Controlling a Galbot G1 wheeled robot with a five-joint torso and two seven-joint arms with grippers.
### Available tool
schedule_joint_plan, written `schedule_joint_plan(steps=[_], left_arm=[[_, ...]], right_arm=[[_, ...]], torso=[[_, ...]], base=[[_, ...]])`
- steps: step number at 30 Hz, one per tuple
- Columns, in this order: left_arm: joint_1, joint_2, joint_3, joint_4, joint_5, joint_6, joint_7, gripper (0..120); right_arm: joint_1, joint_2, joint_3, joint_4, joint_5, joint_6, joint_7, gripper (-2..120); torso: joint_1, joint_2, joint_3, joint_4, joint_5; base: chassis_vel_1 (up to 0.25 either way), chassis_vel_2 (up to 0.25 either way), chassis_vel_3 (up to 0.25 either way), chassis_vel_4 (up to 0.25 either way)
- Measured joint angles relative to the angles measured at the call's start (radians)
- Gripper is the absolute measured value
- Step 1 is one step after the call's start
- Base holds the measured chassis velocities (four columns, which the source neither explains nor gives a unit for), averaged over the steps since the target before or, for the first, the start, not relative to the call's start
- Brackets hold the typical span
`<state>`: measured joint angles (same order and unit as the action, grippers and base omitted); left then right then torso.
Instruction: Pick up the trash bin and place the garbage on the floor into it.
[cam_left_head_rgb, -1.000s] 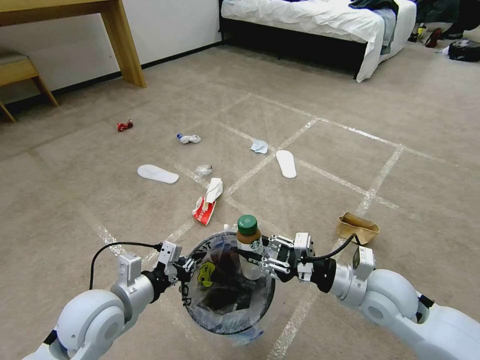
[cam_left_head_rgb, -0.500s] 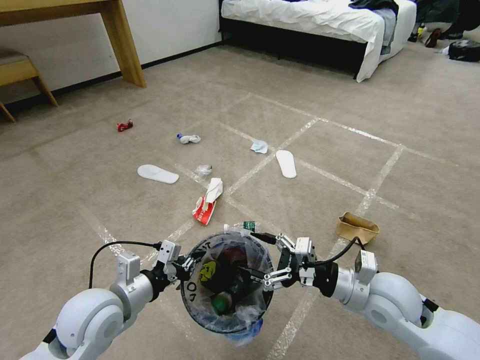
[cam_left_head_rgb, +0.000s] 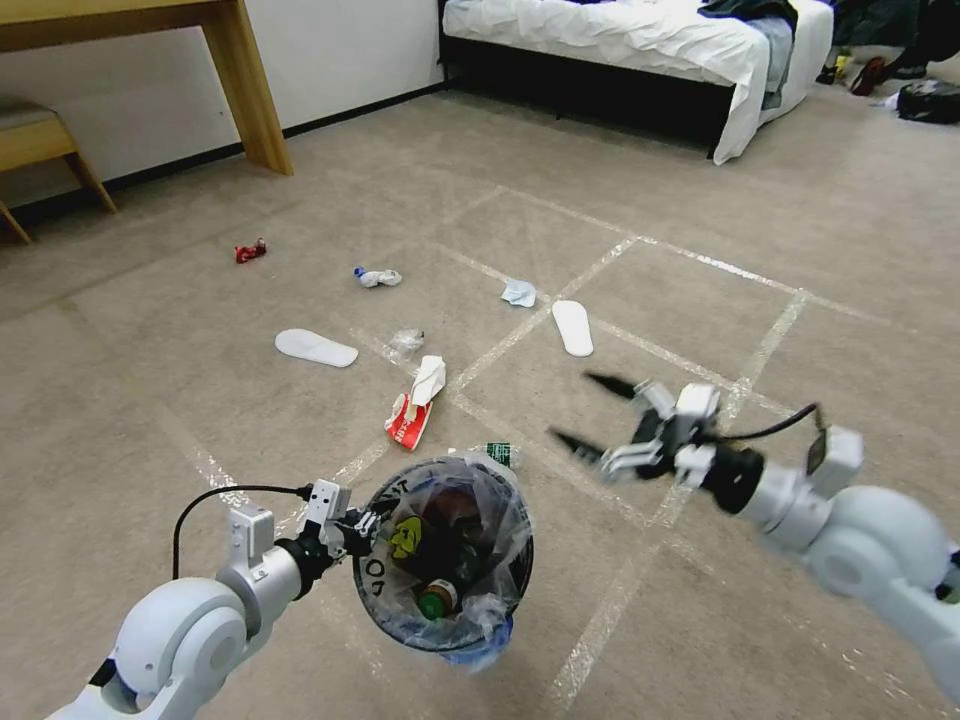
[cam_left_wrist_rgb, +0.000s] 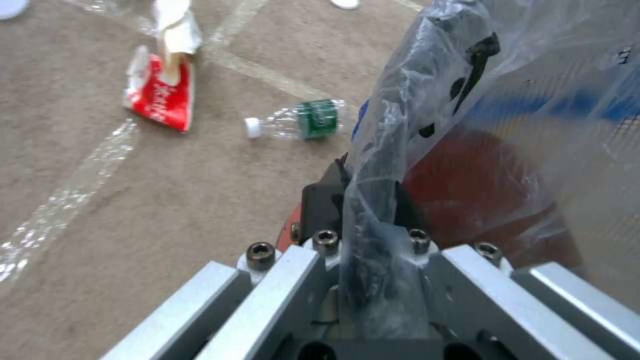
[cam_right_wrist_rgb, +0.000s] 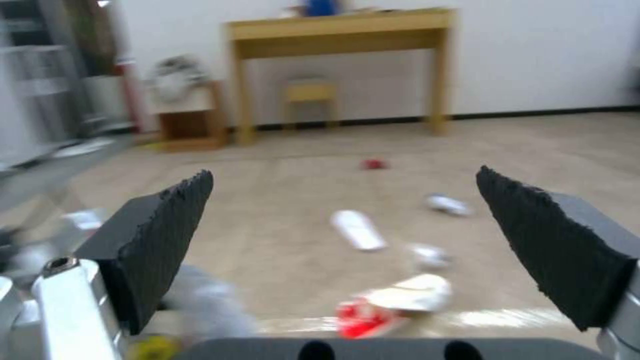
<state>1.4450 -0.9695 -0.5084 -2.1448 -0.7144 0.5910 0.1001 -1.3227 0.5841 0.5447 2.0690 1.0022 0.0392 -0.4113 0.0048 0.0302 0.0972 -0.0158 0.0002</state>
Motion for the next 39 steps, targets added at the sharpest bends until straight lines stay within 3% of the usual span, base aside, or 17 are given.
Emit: schedule_joint_plan(steps=[5,8,13,27,39], left_arm=[[0.002,0.003,-0.029,0.029,-0.003,-0.012,-0.004,1],[0.016,0.001,-0.071,0.061,-0.006,-0.028,-0.004,1],[0.027,-0.025,-0.089,0.08,0.002,-0.033,-0.007,1],[0.027,-0.056,-0.077,0.065,-0.007,-0.026,-0.043,1],[0.027,-0.083,-0.058,0.046,-0.01,-0.021,-0.055,1]], right_arm=[[-0.101,0.087,0.131,-0.068,-0.085,-0.002,0.014,100],[-0.194,0.177,0.231,-0.14,-0.206,0.008,0.004,100],[-0.245,0.242,0.274,-0.204,-0.325,0.036,-0.008,100],[-0.163,0.255,0.218,-0.406,-0.475,0.073,-0.007,100],[-0.066,0.263,0.105,-0.503,-0.536,0.072,0.073,100]], torso=[[0.0,0.0,0.0,-0.0003,0.0],[0.0,0.0,0.0,-0.0003,0.0001],[0.0,0.0,0.0,-0.0004,-0.0001],[0.0,0.0,0.0,-0.0002,-0.0001],[0.0,0.0,0.0,-0.0001,-0.0002]], base=[[0.0,0.0,0.0,0.0],[0.0,0.0,0.0,0.0],[0.0,0.0,0.0,0.0],[0.0,0.0,0.0,0.0],[0.0,0.0,0.0,0.0]])
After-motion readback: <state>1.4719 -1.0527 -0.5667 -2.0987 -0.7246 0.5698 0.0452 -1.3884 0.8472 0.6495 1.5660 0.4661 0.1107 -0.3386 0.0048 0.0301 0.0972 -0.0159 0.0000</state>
